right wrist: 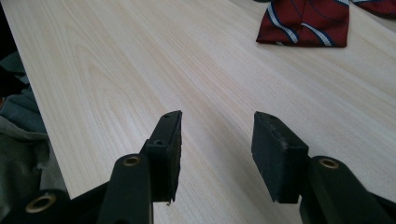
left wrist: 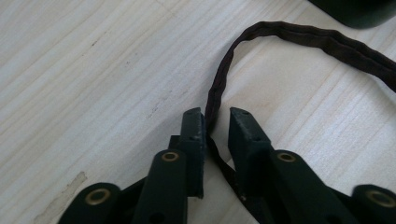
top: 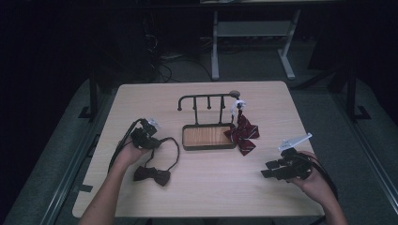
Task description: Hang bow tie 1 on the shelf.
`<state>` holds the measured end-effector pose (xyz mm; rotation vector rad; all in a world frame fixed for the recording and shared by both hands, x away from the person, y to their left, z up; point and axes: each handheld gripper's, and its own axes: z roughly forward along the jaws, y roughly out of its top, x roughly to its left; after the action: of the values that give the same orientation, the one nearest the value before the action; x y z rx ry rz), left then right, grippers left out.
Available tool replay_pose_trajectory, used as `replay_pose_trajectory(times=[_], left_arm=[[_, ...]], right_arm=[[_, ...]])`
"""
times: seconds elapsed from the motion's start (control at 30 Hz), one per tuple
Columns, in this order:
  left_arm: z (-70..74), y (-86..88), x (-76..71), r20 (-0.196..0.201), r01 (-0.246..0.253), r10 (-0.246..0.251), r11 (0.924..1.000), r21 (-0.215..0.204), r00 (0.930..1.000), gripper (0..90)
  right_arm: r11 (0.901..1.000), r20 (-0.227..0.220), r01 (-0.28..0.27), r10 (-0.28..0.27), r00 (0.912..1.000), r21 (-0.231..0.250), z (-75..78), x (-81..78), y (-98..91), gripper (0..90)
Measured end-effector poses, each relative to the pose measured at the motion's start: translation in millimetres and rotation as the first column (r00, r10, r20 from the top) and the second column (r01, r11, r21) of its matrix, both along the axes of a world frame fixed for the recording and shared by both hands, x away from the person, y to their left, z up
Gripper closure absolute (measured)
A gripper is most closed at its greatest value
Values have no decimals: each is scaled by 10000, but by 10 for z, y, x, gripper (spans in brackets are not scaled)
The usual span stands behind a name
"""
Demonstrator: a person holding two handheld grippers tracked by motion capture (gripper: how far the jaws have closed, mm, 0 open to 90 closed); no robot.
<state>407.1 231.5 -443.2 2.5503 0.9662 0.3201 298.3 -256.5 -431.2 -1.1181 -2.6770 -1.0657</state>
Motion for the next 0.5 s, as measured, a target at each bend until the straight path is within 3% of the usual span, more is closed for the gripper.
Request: replay_pose_trajectory(times=[0.23, 0.5], left_arm=[[7, 29, -1, -211, 20, -22, 10000, -94, 9998, 892], [48, 42, -51, -216, 111, -112, 9999, -52, 9997, 897]], right_arm=[[10000, 12, 16, -16, 10000, 53, -6, 1, -11, 524], [9999, -15, 54, -54, 10000, 145, -9, 3, -33, 524]])
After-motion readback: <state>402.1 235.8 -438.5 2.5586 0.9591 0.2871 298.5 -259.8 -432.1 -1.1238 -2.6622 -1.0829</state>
